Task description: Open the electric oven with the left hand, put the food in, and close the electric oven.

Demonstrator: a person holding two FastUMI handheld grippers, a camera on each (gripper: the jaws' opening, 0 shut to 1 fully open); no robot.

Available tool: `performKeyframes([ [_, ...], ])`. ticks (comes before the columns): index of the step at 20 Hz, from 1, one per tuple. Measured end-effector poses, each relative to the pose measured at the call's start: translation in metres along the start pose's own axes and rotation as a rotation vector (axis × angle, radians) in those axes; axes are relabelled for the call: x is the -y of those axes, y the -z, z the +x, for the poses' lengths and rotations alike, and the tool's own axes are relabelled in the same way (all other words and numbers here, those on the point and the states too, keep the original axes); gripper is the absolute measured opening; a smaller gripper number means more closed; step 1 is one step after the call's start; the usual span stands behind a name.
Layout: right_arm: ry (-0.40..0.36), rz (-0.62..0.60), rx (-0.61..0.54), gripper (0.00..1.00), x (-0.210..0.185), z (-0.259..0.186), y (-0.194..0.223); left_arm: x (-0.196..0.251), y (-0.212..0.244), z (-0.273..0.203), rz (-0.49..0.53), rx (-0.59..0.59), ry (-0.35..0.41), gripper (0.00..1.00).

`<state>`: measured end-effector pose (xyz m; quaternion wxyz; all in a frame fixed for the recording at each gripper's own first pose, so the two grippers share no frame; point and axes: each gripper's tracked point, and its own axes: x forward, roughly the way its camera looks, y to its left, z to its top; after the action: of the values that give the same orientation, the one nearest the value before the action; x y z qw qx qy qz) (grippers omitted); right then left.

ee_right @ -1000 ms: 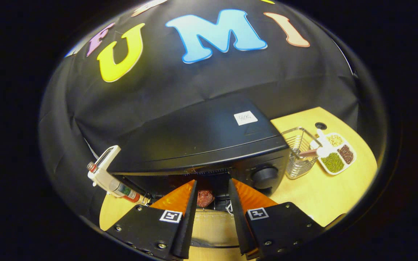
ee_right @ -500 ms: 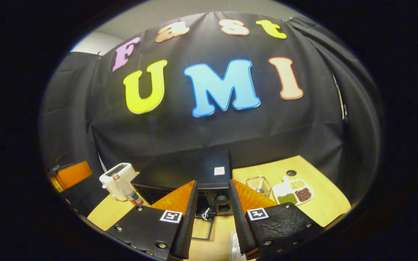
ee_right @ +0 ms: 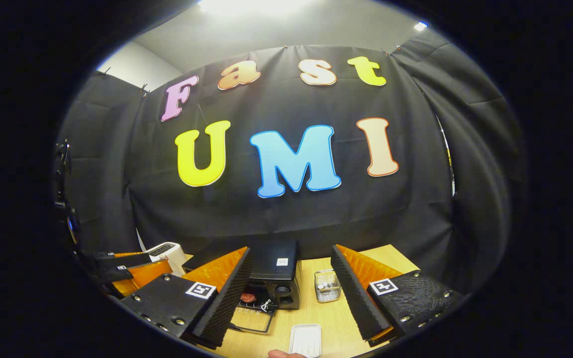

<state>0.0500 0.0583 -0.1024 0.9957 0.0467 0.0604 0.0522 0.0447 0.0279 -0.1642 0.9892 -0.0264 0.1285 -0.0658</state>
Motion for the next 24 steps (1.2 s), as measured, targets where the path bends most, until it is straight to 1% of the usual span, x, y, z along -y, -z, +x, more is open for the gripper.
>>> performKeyframes([
  [4,0.021,0.015,0.002,0.96,0.015,-0.004,-0.004,0.003,0.034,0.010,-0.008,-0.086,-0.025,0.97],
  [9,0.038,0.026,-0.011,0.96,0.030,-0.004,0.000,-0.001,0.088,0.015,-0.039,-0.229,-0.049,0.98],
  [10,0.043,0.027,-0.015,0.96,0.033,-0.004,0.001,-0.004,0.099,0.016,-0.042,-0.256,-0.058,0.91],
  [11,0.046,0.026,-0.021,0.96,0.036,-0.005,0.002,-0.005,0.109,0.017,-0.046,-0.284,-0.065,0.97],
  [14,0.060,0.024,-0.035,0.96,0.045,-0.006,0.008,-0.010,0.138,0.019,-0.055,-0.351,-0.078,0.97],
  [15,0.064,0.024,-0.042,0.96,0.047,-0.006,0.010,-0.011,0.148,0.020,-0.055,-0.379,-0.078,0.91],
  [16,0.069,0.026,-0.049,0.96,0.050,-0.006,0.012,-0.012,0.160,0.021,-0.054,-0.409,-0.081,0.97],
  [19,0.088,0.029,-0.062,0.96,0.056,-0.007,0.016,-0.020,0.191,0.023,-0.062,-0.499,-0.101,0.97],
  [20,0.106,0.024,-0.062,0.97,0.061,-0.008,0.017,-0.022,0.203,0.022,-0.061,-0.533,-0.111,0.97],
  [21,0.128,0.019,-0.052,0.97,0.067,-0.011,0.015,-0.028,0.216,0.022,-0.048,-0.568,-0.124,1.00],
  [22,0.144,0.018,-0.042,0.96,0.071,-0.011,0.012,-0.034,0.228,0.022,-0.027,-0.604,-0.138,0.98],
  [24,0.164,0.016,-0.031,0.96,0.077,-0.013,0.010,-0.039,0.252,0.024,-0.004,-0.668,-0.142,0.98],
])
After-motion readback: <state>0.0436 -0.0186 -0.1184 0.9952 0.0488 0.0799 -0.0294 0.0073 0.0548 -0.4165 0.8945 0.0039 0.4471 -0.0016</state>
